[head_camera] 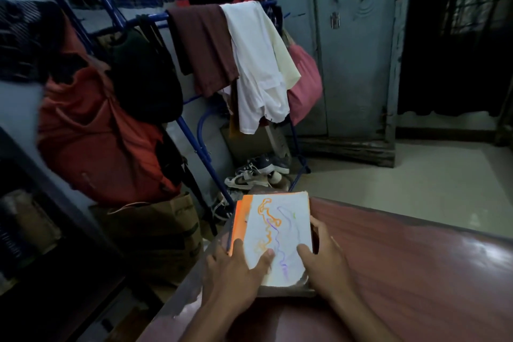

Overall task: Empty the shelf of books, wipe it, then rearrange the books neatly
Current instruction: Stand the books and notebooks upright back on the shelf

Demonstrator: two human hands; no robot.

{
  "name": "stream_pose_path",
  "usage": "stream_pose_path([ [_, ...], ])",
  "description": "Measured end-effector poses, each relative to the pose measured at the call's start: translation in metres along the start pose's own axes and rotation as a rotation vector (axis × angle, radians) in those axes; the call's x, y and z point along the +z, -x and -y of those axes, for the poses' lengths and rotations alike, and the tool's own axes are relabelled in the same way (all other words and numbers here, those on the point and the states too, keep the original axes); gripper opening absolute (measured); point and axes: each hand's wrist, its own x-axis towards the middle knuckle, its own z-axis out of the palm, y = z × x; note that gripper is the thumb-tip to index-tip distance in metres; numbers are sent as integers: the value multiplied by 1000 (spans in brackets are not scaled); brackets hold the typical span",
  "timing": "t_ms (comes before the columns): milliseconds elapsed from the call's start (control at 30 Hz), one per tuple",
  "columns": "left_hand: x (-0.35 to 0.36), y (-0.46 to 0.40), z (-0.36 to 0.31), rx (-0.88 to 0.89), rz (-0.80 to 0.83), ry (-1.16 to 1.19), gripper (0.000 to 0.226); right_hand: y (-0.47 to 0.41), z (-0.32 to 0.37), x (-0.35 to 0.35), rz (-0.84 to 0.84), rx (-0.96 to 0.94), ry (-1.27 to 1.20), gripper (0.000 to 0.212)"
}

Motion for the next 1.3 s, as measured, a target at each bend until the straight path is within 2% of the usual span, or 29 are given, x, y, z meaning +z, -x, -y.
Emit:
stream_pose_path([
  [67, 0, 11, 1, -13, 16, 17, 96, -3, -6, 1, -2, 4, -64, 65],
  [200, 1, 28, 5, -26, 27, 35, 87, -7, -10, 3, -8, 5, -127, 36],
  [333, 8, 42, 1, 10, -144, -90, 82, -8, -12, 1, 21, -26, -109, 37],
  [400, 12, 46, 1, 36, -211, -32, 78, -8, -11, -1, 31, -70, -128, 40],
  [467, 12, 49, 3, 41, -211, 164, 72, -3, -5, -3, 35, -111, -165, 40],
  [600, 3, 49, -4, -136, -110, 1068, 49, 3, 4, -1, 125, -171, -264, 41],
  [667, -1, 51, -3, -153, -89, 1293, 46, 12, 14, -2, 165, -224, -262, 43],
  [733, -10, 57, 7, -103, -65, 1402, 50, 22, 26, -2, 189, -289, -238, 44],
  [867, -66, 94, 55, -29, -95, 1417, 39, 48, 63, 13, 398, -334, -194, 56],
  [1000, -131, 149, 121, 71, -243, 1293, 43, 98, 105, 69, 673, -196, -557, 65],
  [1067, -155, 184, 157, 120, -319, 1188, 48, 130, 132, 112, 800, -62, -721, 68],
  [1133, -173, 222, 200, 115, -431, 1027, 63, 167, 162, 156, 982, 23, -854, 63],
  [1233, -180, 267, 265, 45, -531, 919, 111, 212, 191, 207, 1102, -90, -878, 88],
  [1267, -180, 281, 286, -7, -555, 961, 116, 227, 200, 223, 1112, -159, -840, 85],
  [1300, -178, 295, 307, -57, -593, 1008, 109, 243, 208, 241, 1123, -220, -786, 77],
])
